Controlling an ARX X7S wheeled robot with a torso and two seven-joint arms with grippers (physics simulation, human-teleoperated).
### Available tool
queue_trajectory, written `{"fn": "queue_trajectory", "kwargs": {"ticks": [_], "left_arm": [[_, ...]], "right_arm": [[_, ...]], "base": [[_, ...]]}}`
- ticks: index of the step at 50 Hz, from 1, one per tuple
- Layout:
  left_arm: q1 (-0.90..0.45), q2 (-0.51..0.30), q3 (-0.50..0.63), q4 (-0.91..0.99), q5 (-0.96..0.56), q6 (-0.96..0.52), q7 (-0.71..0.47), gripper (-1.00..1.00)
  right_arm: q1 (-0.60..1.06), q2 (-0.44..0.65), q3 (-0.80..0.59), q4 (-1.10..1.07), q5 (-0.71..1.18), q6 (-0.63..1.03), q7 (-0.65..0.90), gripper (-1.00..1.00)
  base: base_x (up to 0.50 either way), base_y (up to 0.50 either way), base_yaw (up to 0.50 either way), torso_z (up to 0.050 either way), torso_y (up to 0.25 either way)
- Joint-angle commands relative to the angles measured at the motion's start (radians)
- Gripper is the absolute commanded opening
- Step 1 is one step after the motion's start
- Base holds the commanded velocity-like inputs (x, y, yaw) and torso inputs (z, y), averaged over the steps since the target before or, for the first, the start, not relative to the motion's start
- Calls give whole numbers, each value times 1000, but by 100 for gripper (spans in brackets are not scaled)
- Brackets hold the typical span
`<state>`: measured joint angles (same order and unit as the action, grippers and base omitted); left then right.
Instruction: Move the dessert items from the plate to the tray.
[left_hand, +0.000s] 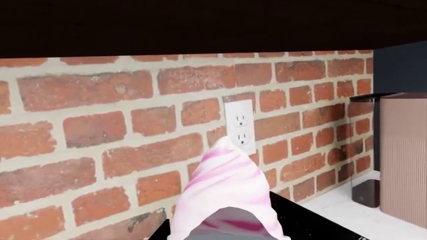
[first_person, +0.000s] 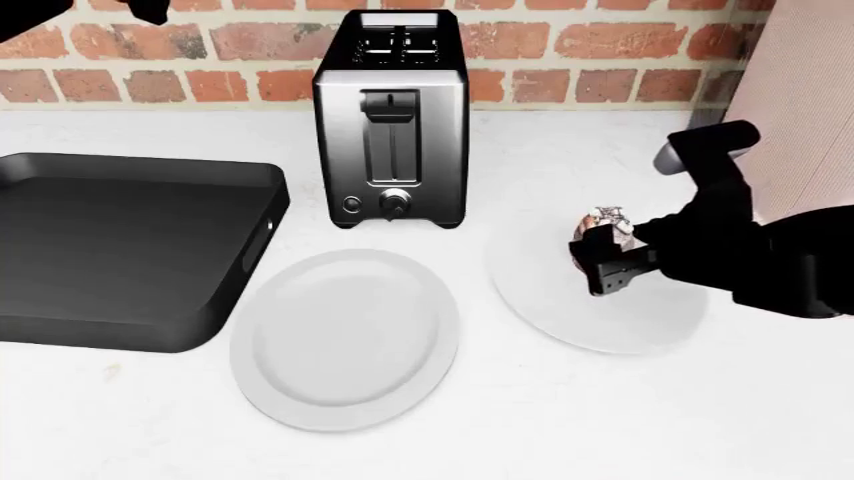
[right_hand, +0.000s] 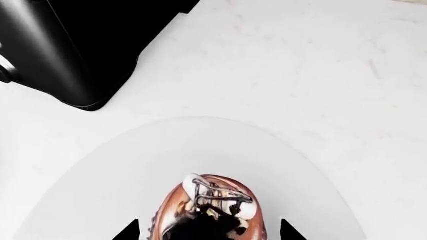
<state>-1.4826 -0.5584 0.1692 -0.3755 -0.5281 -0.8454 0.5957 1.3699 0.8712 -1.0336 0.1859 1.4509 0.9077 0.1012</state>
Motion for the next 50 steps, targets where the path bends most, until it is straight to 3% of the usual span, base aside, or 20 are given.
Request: {"fn": "queue_trajectory", "kwargs": {"ticks": [1,21,22,37,50], "left_arm": [[2,-3,-6,4,-15,-9,-10,-100],[2,-7,-3,1,-17,-9,-10,-100],[1,-6,-2,-1,-17,-8,-10,-100],[0,-8,-5,-8,-20,-3,-9,-100],[6,-15,-17,18,-37,-25,-18,-100]], "right_arm": [[-5,-10,-3,13,-7,-6,-10,100],[-33,-15,-2,20,-8,-29,-17,100],[-33,-15,-2,19,-7,-30,-17,-100],[19,8,11,-39,5,9,20,-100],[270,10,27,-163,35,205,85,-100]], "base": [[0,0,0,0,0],[0,0,0,0,1],[0,0,0,0,0],[0,0,0,0,0],[0,0,0,0,1]]}}
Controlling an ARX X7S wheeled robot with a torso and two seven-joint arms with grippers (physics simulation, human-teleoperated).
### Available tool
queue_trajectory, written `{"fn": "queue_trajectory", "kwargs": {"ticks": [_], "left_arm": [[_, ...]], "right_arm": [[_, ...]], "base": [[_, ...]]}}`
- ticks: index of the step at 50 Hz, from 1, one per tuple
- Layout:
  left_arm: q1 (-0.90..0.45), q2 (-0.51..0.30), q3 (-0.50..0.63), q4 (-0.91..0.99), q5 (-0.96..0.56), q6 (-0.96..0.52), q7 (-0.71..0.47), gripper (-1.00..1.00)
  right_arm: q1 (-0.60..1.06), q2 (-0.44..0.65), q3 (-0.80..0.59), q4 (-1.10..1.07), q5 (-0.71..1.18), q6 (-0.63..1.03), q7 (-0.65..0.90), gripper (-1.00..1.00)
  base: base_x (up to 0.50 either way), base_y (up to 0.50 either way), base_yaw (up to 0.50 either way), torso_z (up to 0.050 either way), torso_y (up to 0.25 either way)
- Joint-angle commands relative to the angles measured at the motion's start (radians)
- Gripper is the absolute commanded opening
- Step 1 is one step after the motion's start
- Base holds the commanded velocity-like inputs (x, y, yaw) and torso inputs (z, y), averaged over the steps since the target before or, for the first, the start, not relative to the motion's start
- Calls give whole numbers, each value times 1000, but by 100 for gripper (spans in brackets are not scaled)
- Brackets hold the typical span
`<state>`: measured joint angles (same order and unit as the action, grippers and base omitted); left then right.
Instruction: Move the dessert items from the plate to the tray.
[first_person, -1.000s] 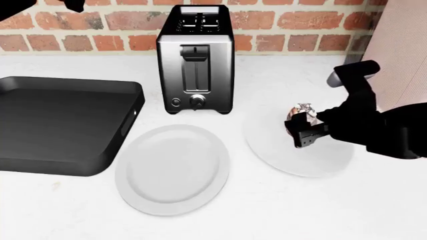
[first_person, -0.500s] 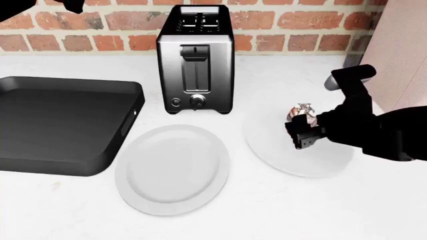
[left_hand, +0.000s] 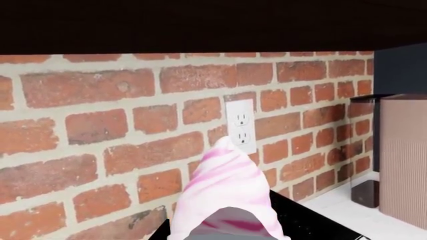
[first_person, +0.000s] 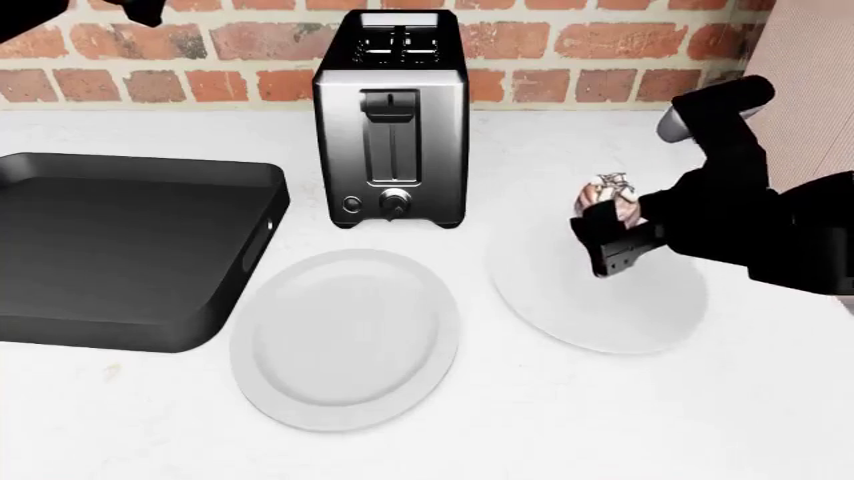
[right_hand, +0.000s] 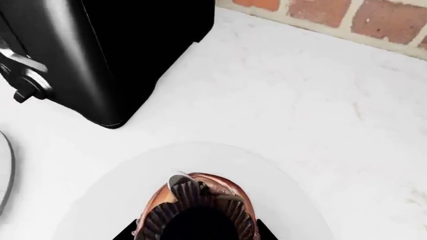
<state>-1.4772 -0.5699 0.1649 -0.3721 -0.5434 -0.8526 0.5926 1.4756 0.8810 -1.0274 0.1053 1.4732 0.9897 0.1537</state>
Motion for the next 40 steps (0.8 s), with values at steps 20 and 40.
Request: {"fn": "queue_trajectory", "kwargs": {"ticks": [20,40], "left_arm": [[32,-15,-37,90,-62,-73,-40,-100],[160,-76,-128,258,-158,-179,-86,-100]], "right_arm": [[294,27,66,-229,194,247,210,-100],[450,-38,63,-235,227,337,250,-100]], "base": [[0,0,0,0,1],[0,0,0,0,0]]}}
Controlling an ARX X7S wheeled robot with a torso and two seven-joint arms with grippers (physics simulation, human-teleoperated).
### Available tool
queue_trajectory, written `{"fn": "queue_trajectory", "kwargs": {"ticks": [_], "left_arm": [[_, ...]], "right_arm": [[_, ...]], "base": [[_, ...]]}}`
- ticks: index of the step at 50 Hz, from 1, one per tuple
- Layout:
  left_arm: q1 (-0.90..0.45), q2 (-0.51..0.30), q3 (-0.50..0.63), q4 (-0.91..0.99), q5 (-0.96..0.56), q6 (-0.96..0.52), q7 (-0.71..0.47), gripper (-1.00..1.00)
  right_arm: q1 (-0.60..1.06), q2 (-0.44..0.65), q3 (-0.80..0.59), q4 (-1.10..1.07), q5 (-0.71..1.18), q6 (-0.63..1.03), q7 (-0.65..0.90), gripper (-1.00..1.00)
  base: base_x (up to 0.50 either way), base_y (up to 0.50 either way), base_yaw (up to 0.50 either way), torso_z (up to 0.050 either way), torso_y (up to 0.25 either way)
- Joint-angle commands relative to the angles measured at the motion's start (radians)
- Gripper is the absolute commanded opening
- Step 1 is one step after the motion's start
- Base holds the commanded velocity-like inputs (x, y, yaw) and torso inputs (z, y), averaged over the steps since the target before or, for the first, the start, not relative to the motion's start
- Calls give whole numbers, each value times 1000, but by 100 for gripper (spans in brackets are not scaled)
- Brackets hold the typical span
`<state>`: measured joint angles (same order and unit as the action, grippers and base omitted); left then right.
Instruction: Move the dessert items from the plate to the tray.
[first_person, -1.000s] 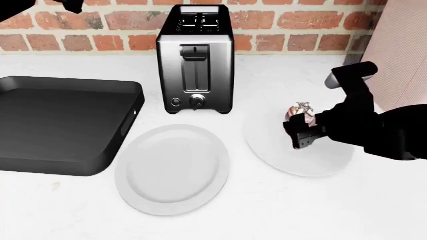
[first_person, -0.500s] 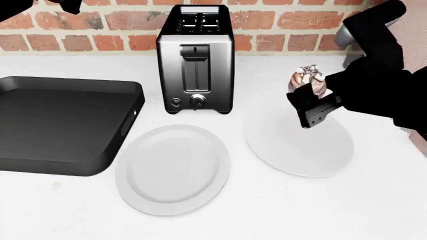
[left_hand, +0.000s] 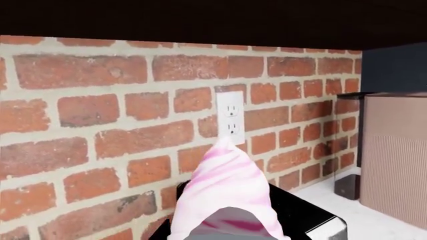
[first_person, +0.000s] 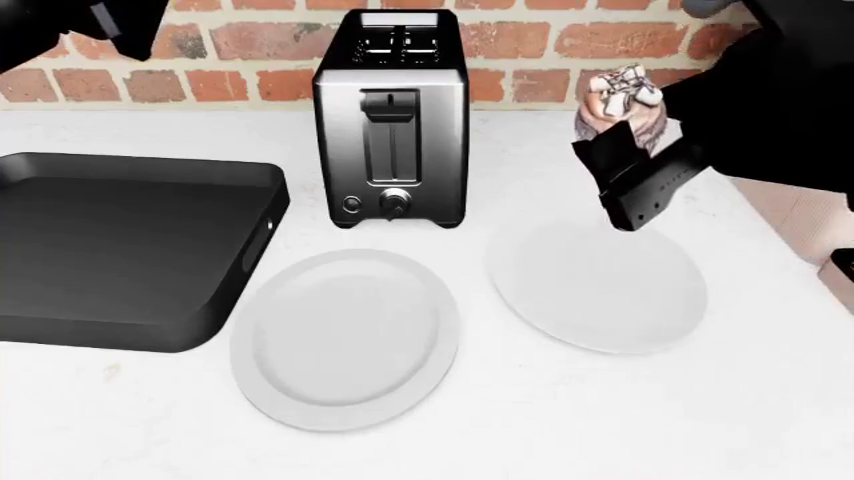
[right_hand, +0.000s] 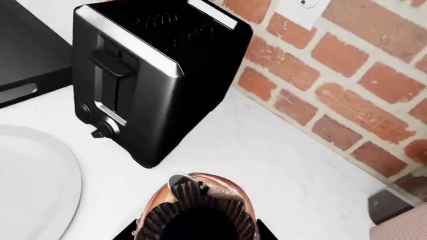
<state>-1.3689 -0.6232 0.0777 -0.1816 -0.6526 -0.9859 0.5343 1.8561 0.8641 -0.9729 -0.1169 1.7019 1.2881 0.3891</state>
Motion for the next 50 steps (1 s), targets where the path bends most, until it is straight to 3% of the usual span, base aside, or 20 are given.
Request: {"fn": "queue_trajectory", "kwargs": {"ticks": [1,18,50], "left_arm": [[52,-23,-41,69,-50,-47,-29,-100],[79,-30,-55,95,-70,-59,-39,-100],[72,-23,-40,87,-75,-53,-36,-100]], "right_arm": [[71,-21,8,-14,-1,39,16,-100],[95,-25,5,-18,27,49,42,-100],[113,-29,-10,-19,68,52,83,-100]], "base": [[0,0,0,0,0],[0,15,0,0,1],[0,499,0,0,1]]}}
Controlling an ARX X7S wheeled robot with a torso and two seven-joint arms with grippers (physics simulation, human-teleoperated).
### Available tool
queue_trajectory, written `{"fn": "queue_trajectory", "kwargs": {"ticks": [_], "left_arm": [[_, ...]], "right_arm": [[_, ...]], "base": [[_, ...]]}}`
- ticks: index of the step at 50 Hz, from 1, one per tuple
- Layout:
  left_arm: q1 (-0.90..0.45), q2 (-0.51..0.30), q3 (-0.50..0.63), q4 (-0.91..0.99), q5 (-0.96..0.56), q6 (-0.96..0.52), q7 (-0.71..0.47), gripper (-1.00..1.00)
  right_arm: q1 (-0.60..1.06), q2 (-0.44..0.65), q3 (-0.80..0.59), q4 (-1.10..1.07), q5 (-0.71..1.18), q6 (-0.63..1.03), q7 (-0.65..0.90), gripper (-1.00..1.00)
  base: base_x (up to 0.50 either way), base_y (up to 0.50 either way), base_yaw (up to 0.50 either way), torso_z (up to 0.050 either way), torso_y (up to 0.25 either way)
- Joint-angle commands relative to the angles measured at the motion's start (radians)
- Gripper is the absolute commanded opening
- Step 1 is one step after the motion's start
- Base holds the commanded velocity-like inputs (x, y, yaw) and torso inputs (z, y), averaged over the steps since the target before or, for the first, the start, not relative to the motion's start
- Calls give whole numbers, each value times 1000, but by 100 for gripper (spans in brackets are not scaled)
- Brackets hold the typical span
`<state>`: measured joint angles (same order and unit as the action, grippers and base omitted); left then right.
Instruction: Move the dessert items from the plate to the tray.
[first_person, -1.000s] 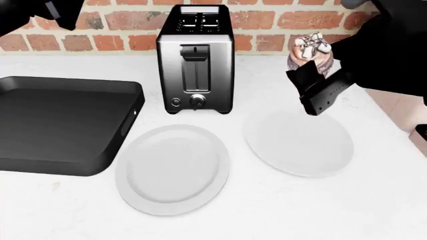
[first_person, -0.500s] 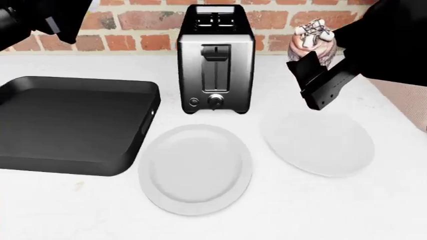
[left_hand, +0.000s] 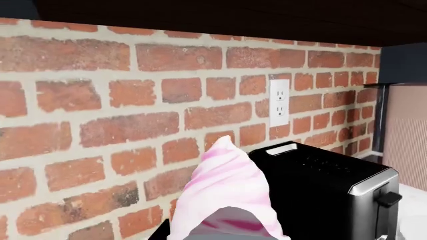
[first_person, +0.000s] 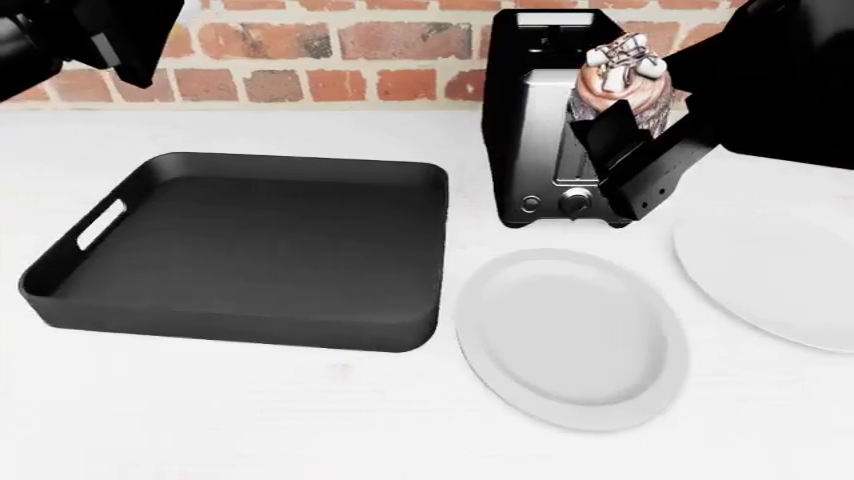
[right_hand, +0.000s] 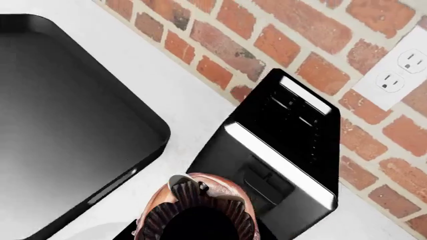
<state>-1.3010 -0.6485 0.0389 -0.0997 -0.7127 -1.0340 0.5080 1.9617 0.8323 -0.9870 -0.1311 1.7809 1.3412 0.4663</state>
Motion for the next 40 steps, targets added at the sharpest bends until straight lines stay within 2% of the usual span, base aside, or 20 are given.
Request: {"fn": "queue_trajectory", "kwargs": {"ticks": [1,21,33,40], "left_arm": [[5,3,-1,5,-15,-5,-10,-100],[21,8,10,11,-18,2,-10,-100],[17,7,7,30,-33,-19,-20,-100],[27,5,6,33,-35,-14,-19,-100]], "right_arm": [[5,3,4,-5,-13,-2,5,-100],[-22,14,-2,-13,-45,-31,-28,-100],[-33,21,-3,-25,-38,-42,-31,-100],[-39,24,-5,-28,-29,-50,-19,-100]], "base": [[0,500,0,0,0],[0,500,0,0,1],[0,2,0,1,1],[0,320,0,0,0]]}}
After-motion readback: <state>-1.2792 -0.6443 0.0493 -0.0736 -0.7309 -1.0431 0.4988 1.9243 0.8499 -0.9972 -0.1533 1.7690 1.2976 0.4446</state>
